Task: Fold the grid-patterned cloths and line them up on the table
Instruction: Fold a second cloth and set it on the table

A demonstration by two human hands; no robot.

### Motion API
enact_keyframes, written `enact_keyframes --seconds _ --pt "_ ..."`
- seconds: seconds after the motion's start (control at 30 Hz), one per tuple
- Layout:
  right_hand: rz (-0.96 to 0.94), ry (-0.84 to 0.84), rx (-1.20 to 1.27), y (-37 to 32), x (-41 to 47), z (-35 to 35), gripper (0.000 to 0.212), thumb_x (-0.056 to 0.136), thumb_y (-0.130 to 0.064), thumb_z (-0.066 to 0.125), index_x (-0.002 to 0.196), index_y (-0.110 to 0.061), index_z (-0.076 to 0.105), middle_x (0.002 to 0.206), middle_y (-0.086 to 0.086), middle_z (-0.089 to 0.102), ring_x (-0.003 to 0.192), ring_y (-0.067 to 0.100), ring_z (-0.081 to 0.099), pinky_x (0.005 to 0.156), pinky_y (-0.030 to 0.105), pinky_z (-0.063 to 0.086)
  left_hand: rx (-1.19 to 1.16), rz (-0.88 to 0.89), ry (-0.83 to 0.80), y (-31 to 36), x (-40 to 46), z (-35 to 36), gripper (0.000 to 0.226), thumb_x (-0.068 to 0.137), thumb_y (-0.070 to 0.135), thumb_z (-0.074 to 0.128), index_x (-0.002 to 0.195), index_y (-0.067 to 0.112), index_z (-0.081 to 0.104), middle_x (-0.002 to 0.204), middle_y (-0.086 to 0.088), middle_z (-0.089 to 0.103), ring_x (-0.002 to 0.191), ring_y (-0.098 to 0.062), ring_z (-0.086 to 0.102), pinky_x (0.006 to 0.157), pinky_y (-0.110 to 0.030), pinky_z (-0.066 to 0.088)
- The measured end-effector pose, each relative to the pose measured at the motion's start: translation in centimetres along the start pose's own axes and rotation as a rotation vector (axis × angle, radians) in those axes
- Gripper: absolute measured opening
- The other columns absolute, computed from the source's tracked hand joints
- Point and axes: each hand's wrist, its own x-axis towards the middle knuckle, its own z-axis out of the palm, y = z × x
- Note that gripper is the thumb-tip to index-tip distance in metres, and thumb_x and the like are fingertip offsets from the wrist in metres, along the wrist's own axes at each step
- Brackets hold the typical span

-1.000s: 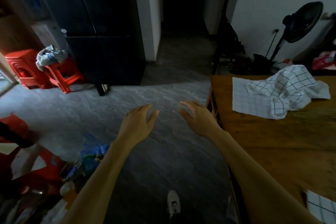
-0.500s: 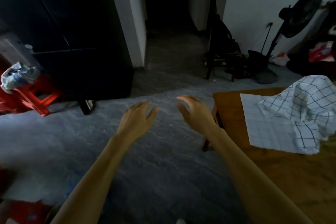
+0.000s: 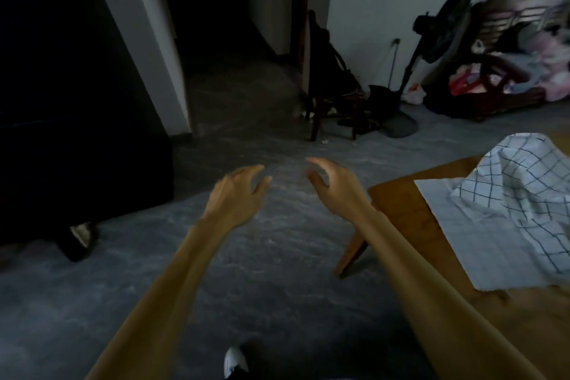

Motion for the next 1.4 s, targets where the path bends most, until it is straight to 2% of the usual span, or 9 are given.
enact_keyframes --seconds 0.17,0.37,0.43,0.53,0.63,0.83,1.07,1.23,1.4 --pt "0.07 -0.004 -0.097 -1.9 5.3 1.7 0.04 0.1 -0.034 0.048 0.133 -0.013 0.054 0.135 0.006 0.057 0.122 0.022 0.053 0.099 0.03 0.041 -0.017 0.101 -0.074 -3.9 7.6 -2.1 0.051 0.093 0.051 0.045 0.13 0.018 0.055 0.135 -0.004 0.056 0.125 -0.023 0.05 0.105 -0.036 0.038" --pt "0.224 0.051 -0.138 0.6 10.0 3.6 0.037 0.097 -0.028 0.052 0.127 -0.008 0.058 0.125 0.011 0.062 0.11 0.029 0.06 0.09 0.041 0.051 -0.022 0.199 -0.195 -6.5 16.0 -1.0 0.051 0.095 0.049 0.044 0.133 0.017 0.053 0.139 -0.006 0.052 0.129 -0.023 0.046 0.109 -0.04 0.034" --pt "0.248 0.073 -0.146 1.7 11.9 4.0 0.034 0.097 -0.022 0.053 0.126 -0.006 0.059 0.124 0.013 0.062 0.109 0.03 0.061 0.089 0.038 0.05 -0.026 0.212 -0.237 -7.0 19.1 -0.1 0.051 0.095 0.049 0.043 0.133 0.018 0.052 0.139 -0.006 0.051 0.129 -0.023 0.045 0.109 -0.04 0.034" --pt "0.282 0.101 -0.165 3.7 15.1 3.9 0.034 0.099 -0.021 0.051 0.131 -0.011 0.056 0.131 0.008 0.059 0.114 0.023 0.057 0.09 0.023 0.038 -0.032 0.254 -0.282 -6.7 24.0 1.7 0.048 0.095 0.047 0.044 0.132 0.018 0.053 0.138 -0.006 0.053 0.128 -0.024 0.046 0.109 -0.04 0.033" --pt "0.346 0.143 -0.126 7.1 18.5 3.5 0.033 0.1 -0.024 0.048 0.131 -0.014 0.055 0.131 0.004 0.057 0.114 0.019 0.056 0.084 0.015 0.032 0.005 0.324 -0.325 -5.3 29.2 4.0 0.046 0.095 0.046 0.044 0.13 0.018 0.054 0.134 -0.006 0.056 0.124 -0.024 0.049 0.107 -0.04 0.034" --pt "0.436 0.259 -0.074 14.0 27.1 1.1 0.039 0.099 -0.033 0.049 0.133 -0.014 0.054 0.131 0.006 0.057 0.115 0.021 0.057 0.09 0.027 0.042 0.092 0.465 -0.353 -1.1 41.4 6.4 0.044 0.095 0.047 0.045 0.128 0.02 0.056 0.127 -0.004 0.059 0.119 -0.023 0.052 0.104 -0.041 0.036" --pt "0.491 0.38 -0.054 19.4 34.5 -4.6 0.035 0.1 -0.031 0.048 0.131 -0.017 0.054 0.13 0.003 0.056 0.111 0.017 0.057 0.086 0.021 0.04 0.062 0.569 -0.387 4.1 53.0 9.4 0.043 0.095 0.046 0.045 0.125 0.018 0.058 0.126 -0.005 0.06 0.117 -0.024 0.054 0.101 -0.043 0.04" --pt "0.654 0.457 -0.082 24.0 36.6 -6.0 0.036 0.099 -0.036 0.048 0.131 -0.02 0.055 0.13 0.001 0.058 0.112 0.017 0.057 0.086 0.019 0.038 0.008 0.661 -0.472 8.0 59.0 13.7 0.047 0.093 0.047 0.045 0.121 0.014 0.061 0.123 -0.006 0.062 0.113 -0.025 0.057 0.098 -0.04 0.042" --pt "0.86 0.514 -0.136 28.1 38.5 -7.0 0.038 0.099 -0.039 0.048 0.132 -0.022 0.055 0.13 0.002 0.057 0.113 0.019 0.057 0.093 0.029 0.045 -0.068 0.794 -0.614 12.1 65.6 19.1 0.051 0.088 0.049 0.045 0.118 0.012 0.064 0.122 -0.008 0.063 0.113 -0.026 0.058 0.097 -0.039 0.044"
